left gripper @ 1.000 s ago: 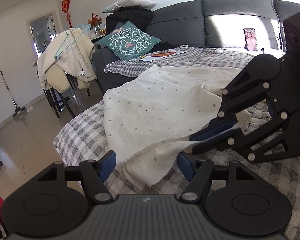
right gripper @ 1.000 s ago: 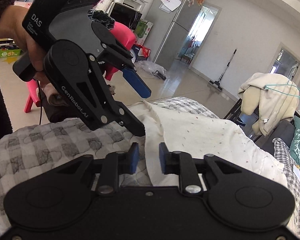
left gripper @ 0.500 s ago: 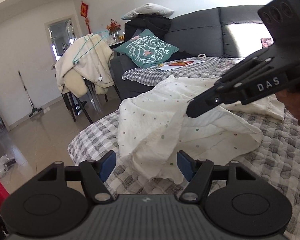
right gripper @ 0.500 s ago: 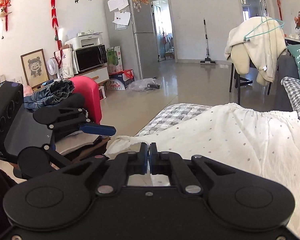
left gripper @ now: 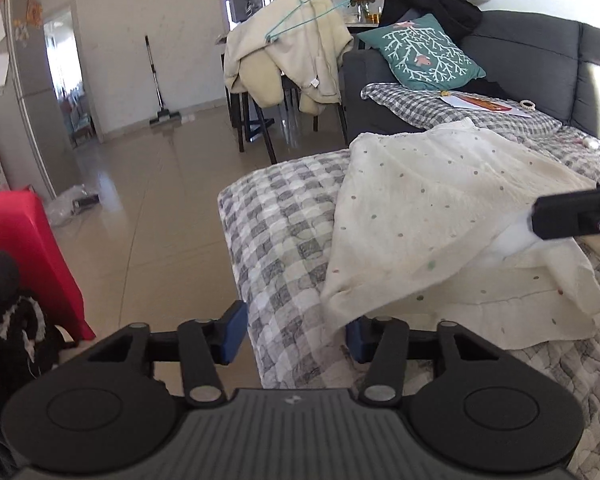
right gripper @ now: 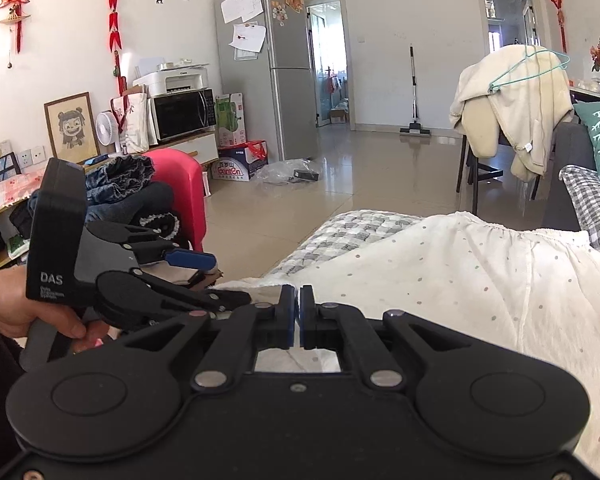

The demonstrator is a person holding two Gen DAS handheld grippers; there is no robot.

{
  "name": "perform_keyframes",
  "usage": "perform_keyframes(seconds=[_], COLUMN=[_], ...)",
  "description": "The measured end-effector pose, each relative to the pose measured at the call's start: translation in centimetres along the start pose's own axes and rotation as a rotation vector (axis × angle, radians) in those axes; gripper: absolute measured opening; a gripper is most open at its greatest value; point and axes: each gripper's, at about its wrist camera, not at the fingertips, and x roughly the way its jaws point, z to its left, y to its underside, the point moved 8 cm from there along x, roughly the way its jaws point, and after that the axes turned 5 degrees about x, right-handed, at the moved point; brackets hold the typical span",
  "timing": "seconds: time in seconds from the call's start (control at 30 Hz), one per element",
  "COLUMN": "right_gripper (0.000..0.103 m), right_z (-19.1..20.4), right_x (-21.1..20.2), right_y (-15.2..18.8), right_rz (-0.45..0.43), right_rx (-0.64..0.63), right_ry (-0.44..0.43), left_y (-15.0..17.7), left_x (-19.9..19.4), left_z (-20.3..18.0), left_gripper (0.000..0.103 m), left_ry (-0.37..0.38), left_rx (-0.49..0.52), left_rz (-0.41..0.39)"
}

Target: Fold clothes

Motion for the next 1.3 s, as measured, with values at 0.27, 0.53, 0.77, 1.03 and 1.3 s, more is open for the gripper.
perform_keyframes(seconds=[0.27,0.53,0.77,1.03,1.3], right_gripper=[0.023,0.037,0.027,0.027,0.027], right_z=[3.0,3.7,2.6,1.9,1.7], right_x=[0.0,-0.4,-1.2,-1.2,-0.7], right_y=[5.8,8.0,7.3,7.8,8.5], right_rz=[0.072,0.048,0.031,0.075,0.112], right_rx=[-0.194,-0.240,-0.212,-0.343,-0.446], right_ry=[0.216,0.344,0.340,0.307,0.263], left_y=[0.7,0.1,0.3,0.1,-0.2], left_x=[-1.0,-1.8,-1.6,-0.9,-0.6], left_z=[-0.2,0.1,0.1,0.2,0.9], left_gripper=[0.034,0.012,0.012,0.012,0.012], left_ry=[0.000,0.019,0.016,0.012,0.004], left_rx=[0.032,-0.014,-0.011,-0.003,-0.034], left_rz=[-0.016,-0.041,-0.032,-0.024,-0.025])
